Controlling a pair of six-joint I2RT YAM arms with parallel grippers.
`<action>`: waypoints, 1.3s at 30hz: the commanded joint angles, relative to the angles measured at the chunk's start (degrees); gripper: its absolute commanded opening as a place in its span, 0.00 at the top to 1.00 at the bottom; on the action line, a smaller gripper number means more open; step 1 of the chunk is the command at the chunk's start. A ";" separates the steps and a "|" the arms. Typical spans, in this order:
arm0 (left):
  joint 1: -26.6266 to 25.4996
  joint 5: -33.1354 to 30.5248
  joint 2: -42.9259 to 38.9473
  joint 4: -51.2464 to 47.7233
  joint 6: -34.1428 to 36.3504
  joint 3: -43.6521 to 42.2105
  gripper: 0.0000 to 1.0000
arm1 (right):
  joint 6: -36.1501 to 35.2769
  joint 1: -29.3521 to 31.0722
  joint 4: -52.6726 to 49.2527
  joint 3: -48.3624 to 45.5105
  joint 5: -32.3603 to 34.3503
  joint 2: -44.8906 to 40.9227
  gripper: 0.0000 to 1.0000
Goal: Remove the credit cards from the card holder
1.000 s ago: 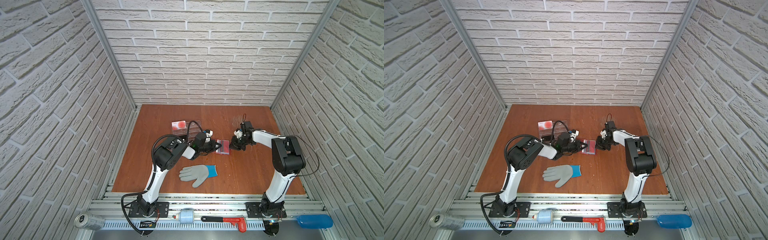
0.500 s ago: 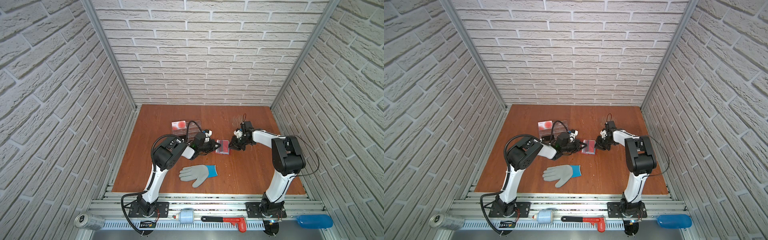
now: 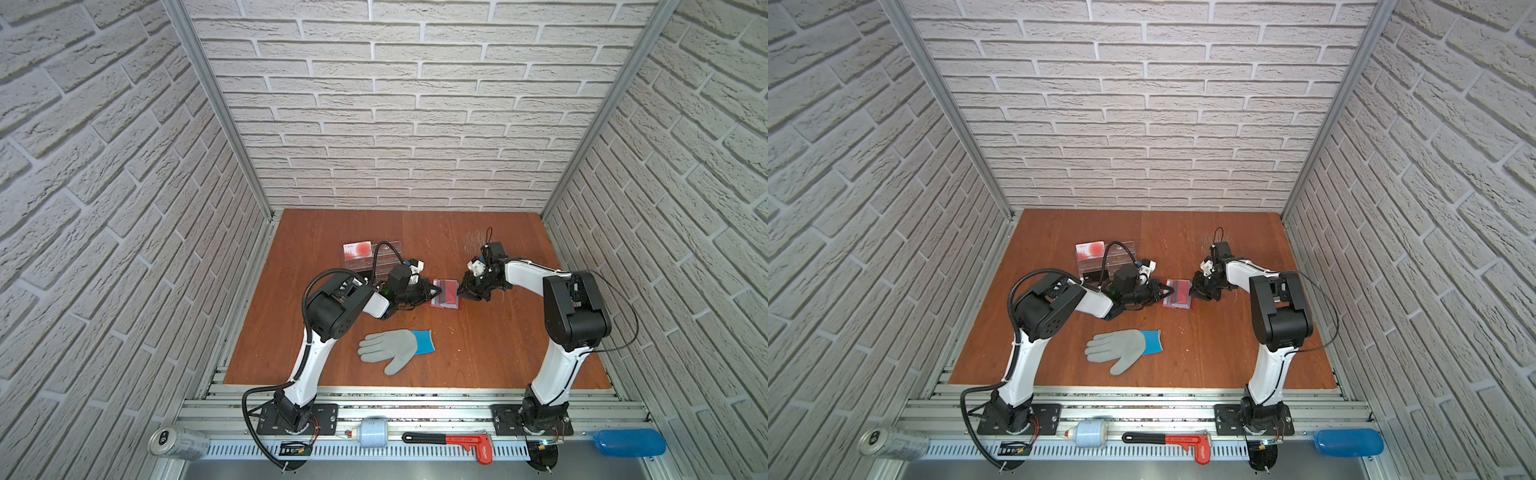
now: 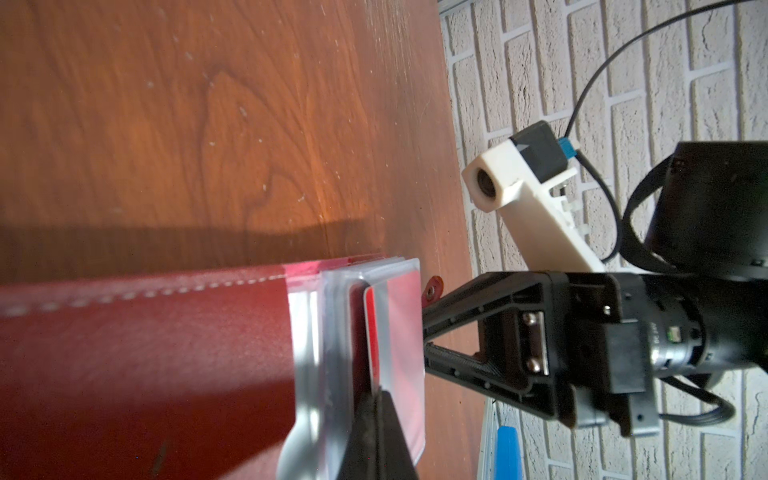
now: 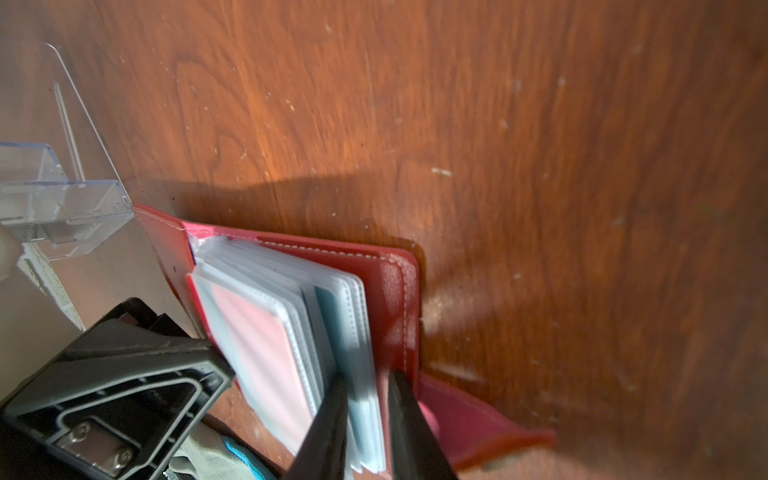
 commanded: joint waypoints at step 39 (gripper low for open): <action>-2.17 1.46 -2.75 0.13 1.82 -1.09 0.88 | 0.37 2.54 10.33 -1.80 1.71 6.85 0.75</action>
